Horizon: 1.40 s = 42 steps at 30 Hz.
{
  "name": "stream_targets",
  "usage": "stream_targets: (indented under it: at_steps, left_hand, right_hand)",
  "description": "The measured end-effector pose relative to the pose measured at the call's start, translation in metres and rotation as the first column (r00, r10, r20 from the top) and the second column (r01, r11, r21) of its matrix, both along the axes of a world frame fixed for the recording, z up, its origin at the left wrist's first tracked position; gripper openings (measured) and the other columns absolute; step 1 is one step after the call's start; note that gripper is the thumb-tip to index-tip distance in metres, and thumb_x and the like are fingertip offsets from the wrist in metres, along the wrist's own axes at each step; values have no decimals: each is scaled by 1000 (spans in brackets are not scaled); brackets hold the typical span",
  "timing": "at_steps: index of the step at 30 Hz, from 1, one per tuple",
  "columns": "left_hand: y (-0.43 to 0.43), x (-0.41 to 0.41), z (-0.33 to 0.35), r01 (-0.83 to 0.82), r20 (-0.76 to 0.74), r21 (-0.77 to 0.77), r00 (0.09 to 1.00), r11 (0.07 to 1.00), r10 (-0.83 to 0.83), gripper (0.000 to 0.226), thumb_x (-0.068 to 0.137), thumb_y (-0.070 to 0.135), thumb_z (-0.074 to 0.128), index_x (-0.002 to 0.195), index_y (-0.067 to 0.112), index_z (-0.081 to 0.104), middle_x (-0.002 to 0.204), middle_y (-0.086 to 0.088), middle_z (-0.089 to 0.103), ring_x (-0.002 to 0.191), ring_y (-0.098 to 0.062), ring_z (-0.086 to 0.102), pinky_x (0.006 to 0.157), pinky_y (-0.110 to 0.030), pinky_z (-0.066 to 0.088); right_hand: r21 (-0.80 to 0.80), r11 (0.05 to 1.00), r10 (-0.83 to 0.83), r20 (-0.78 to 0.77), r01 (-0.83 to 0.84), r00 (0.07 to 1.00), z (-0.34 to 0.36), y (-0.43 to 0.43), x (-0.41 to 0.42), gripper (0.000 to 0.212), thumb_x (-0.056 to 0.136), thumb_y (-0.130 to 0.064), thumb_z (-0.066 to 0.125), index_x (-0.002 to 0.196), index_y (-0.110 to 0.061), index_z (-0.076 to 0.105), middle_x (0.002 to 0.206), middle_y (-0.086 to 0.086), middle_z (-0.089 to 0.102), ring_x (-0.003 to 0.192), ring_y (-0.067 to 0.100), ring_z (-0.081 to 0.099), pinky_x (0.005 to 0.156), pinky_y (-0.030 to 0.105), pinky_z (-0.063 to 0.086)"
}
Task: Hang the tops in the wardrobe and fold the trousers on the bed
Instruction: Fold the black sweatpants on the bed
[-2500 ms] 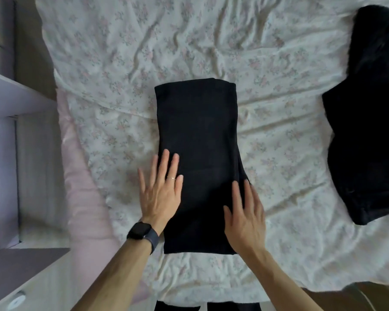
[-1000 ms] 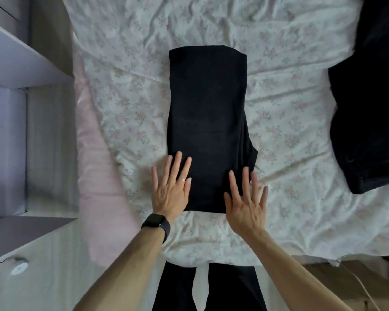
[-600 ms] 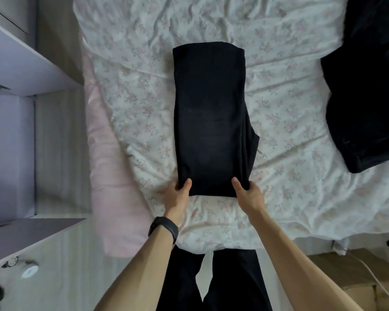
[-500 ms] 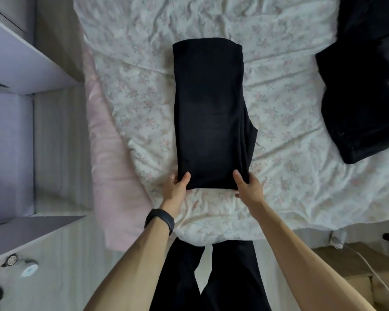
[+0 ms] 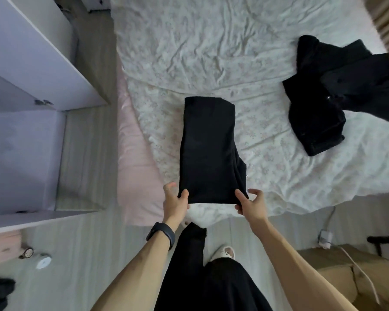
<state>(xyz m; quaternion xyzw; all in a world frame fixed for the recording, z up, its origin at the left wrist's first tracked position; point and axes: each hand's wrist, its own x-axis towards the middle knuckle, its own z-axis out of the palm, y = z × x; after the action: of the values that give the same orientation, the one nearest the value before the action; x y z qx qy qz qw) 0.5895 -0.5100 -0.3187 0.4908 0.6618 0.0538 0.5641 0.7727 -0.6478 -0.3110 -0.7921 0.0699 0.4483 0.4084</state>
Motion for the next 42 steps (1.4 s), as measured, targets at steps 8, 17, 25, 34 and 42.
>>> stream_targets:
  at_steps: [8, 17, 25, 34, 42]
  left_hand:
    - [-110, -39, 23, -3, 62, -13, 998, 1000, 3, 33, 106, 18, 41, 106, 36, 69, 96, 13, 64, 57, -12, 64, 72, -43, 59]
    - [-147, -62, 47, 60, 159, -251, 987, 966, -20, 40, 87, 4, 59, 120, 25, 67, 94, -4, 71, 70, -10, 66, 58, -22, 45]
    - [-49, -7, 38, 280, -70, 176, 960, 944, -271, 24, 92, 46, 68, 97, 22, 66, 80, 11, 74, 81, -10, 69, 81, -39, 58]
    - [95, 69, -46, 426, -315, 173, 878, 888, -360, 51, 98, 60, 50, 110, 12, 64, 109, -6, 69, 100, -28, 65, 85, -44, 54]
    - [115, 91, -106, 380, -353, 173, 885, 909, -303, 61, 101, 60, 41, 142, 16, 51, 136, -5, 60, 122, -28, 59, 97, -45, 50]
  right_hand:
    - [105, 990, 75, 154, -92, 985, 34, -101, -44, 24, 91, -45, 70, 109, -46, 54, 75, 6, 75, 61, 18, 71, 61, 25, 56]
    - [194, 973, 154, -127, -128, 980, 28, -163, -43, 20, 86, -15, 69, 104, -23, 72, 89, 3, 69, 75, 24, 73, 72, 34, 57]
    - [39, 886, 434, 285, -462, 855, 36, -44, 39, 20, 93, -33, 71, 109, -22, 69, 83, -7, 73, 73, 10, 70, 56, 15, 50]
    - [-176, 823, 566, 348, -540, 748, -51, 105, 115, 36, 97, -54, 55, 114, -24, 65, 91, -12, 63, 85, 11, 60, 63, 23, 42]
    - [-203, 853, 522, 326, -481, 788, -120, 135, 128, 37, 98, -57, 52, 104, -22, 62, 88, -7, 65, 84, 16, 62, 66, 32, 47]
